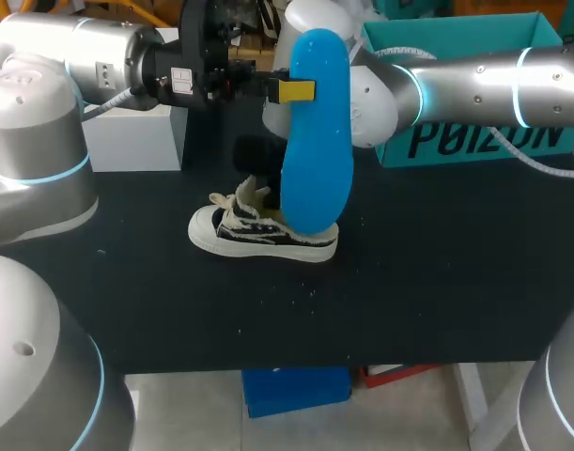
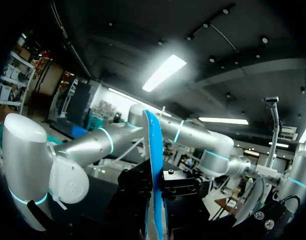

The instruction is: Take the shoe out of the shoebox, open the shoe tongue, remove and reinsert the insole, then place the shoe into the shoebox

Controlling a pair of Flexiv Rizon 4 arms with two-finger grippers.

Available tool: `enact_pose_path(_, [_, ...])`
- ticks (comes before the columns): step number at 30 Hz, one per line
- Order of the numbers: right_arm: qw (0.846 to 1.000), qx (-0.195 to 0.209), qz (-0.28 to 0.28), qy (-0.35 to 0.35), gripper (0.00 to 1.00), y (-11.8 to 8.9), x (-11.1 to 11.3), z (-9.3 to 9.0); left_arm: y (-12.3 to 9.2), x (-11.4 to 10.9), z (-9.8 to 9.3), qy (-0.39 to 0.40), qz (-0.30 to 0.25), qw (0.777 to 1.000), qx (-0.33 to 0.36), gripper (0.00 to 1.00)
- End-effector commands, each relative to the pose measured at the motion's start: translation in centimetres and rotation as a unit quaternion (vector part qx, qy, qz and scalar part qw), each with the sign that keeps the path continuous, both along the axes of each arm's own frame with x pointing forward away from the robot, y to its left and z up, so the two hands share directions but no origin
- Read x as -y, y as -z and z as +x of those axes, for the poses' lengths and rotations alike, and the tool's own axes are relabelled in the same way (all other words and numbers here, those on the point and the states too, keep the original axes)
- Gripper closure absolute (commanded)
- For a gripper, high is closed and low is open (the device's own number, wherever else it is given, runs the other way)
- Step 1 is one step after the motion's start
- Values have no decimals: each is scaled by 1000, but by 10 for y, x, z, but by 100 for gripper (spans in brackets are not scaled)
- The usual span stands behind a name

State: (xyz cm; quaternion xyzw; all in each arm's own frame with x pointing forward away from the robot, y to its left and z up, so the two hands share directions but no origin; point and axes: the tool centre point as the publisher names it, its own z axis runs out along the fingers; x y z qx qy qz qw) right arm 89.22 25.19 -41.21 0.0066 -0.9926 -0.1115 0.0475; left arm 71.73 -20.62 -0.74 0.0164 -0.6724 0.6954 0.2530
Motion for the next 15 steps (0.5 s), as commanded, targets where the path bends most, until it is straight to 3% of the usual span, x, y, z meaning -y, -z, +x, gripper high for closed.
enact_pose_path(1, [1000,1,-1,1,100,4,2,0,0,1,-1,-2,2,1000,0,100])
enact_pose_path(7, [1000,1,-1,1,100,4,2,0,0,1,-1,-2,2,1000,0,100])
enact_pose_path(11, [1000,-7,-6,3,100,-20,-2,8,0,1,-1,-2,2,1000,0,100])
enact_pose_path(15, [999,-20,-46,21,100,-42,2,19,0,1,-1,-2,2,1000,0,100])
